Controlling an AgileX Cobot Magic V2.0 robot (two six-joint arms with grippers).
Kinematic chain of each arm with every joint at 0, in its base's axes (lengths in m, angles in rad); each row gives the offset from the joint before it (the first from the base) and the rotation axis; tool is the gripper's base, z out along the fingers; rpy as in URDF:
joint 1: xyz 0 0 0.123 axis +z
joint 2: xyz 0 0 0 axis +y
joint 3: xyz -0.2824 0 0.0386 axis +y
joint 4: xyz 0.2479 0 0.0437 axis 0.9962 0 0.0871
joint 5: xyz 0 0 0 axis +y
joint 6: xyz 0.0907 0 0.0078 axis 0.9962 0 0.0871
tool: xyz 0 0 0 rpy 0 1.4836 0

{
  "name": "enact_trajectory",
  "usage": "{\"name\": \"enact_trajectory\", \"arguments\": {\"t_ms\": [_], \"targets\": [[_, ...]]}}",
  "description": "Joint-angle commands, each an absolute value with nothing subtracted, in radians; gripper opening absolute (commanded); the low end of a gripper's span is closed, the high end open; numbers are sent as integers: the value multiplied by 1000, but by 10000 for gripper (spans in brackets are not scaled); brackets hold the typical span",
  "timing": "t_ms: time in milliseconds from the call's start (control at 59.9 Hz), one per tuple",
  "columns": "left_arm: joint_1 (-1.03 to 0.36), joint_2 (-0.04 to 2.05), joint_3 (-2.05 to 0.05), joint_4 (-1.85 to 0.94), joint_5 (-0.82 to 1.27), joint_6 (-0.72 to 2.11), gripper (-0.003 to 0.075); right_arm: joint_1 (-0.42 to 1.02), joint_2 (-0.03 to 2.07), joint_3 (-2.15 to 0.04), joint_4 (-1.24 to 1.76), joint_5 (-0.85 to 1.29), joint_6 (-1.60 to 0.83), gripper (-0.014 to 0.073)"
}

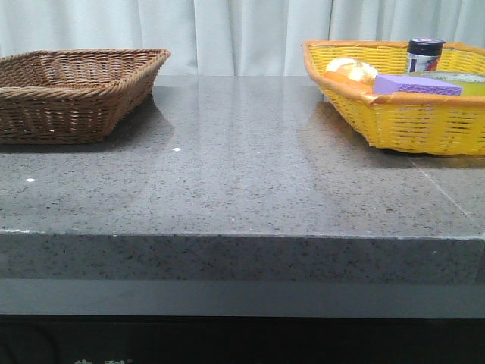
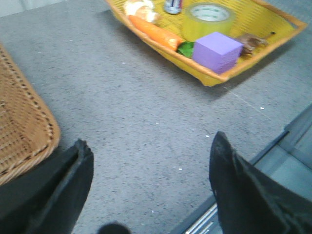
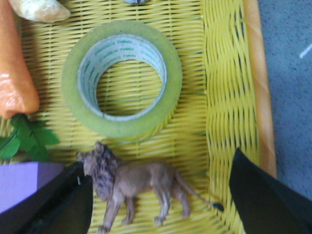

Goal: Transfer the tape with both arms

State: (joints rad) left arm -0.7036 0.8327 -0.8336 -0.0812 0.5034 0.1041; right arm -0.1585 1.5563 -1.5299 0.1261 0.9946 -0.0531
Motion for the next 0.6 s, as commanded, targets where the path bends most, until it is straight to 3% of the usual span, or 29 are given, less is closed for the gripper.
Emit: {"name": "enact_trajectory", "arguments": {"t_ms": [0, 584], "targets": [[-726, 831, -864, -96, 425, 106, 491, -163, 1599, -1640, 132, 1008, -51, 594], [-726, 831, -864, -106, 426, 106, 491, -163, 2005, -2001, 173, 1102, -51, 592]]}}
